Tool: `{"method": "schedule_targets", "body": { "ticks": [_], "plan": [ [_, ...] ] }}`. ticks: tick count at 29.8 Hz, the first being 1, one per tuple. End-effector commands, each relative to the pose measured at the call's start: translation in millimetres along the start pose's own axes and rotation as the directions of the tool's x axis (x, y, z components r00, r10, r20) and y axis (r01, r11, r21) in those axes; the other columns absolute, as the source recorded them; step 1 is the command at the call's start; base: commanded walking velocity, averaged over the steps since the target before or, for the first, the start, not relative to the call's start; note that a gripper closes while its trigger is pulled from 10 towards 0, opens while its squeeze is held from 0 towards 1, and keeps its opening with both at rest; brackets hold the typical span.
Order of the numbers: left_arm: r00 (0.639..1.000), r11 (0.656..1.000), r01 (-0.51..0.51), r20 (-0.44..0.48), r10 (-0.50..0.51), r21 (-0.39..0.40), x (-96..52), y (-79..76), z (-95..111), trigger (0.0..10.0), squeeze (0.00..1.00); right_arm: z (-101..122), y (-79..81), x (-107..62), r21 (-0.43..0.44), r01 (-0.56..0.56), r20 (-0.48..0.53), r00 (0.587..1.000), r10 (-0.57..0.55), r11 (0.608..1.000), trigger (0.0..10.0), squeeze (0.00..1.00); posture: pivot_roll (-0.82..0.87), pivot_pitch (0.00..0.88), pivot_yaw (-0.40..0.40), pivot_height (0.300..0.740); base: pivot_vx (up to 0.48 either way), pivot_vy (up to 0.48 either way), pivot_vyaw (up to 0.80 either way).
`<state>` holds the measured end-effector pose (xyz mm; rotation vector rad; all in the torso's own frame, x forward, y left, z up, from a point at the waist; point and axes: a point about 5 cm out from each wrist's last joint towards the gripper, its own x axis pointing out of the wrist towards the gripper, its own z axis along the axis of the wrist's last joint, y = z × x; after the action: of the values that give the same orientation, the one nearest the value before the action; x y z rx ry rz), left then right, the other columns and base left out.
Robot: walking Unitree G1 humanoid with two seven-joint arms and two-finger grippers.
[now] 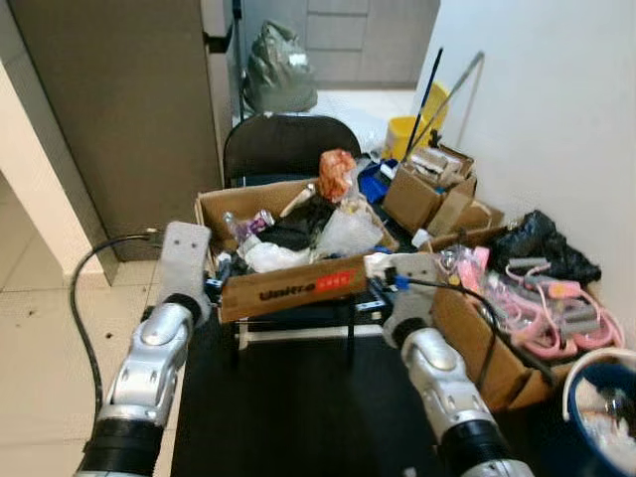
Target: Picking trash to rubbish bin
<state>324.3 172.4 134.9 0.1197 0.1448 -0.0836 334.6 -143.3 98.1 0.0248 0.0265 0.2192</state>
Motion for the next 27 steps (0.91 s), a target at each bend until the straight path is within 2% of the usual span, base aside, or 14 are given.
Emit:
{"method": "schedule_targets", "body": {
  "ticks": [1, 27],
  "plan": [
    [1.000, 1.000, -0.012, -0.024, 0.012, 0.009, -2.6, 3.5, -5.8, 10.0, 0.00, -4.0, 5.5, 0.1, 0.008, -0.014, -0.010, 1.000, 0.014, 1.000, 10.0, 0.00, -0.01, 0.033, -0.046, 0.740, 0.375, 0.000, 0.00],
    [1.000, 0.999, -0.010, -0.029, 0.011, 0.030, -2.6, 4.4, -7.9, 10.0, 0.00, -1.3, 6.8, 3.6, 0.007, -0.023, 0.006, 1.000, 0.022, 1.000, 10.0, 0.00, 0.00, 0.029, -0.051, 0.740, 0.370, 0.000, 0.00]
  ]
}}
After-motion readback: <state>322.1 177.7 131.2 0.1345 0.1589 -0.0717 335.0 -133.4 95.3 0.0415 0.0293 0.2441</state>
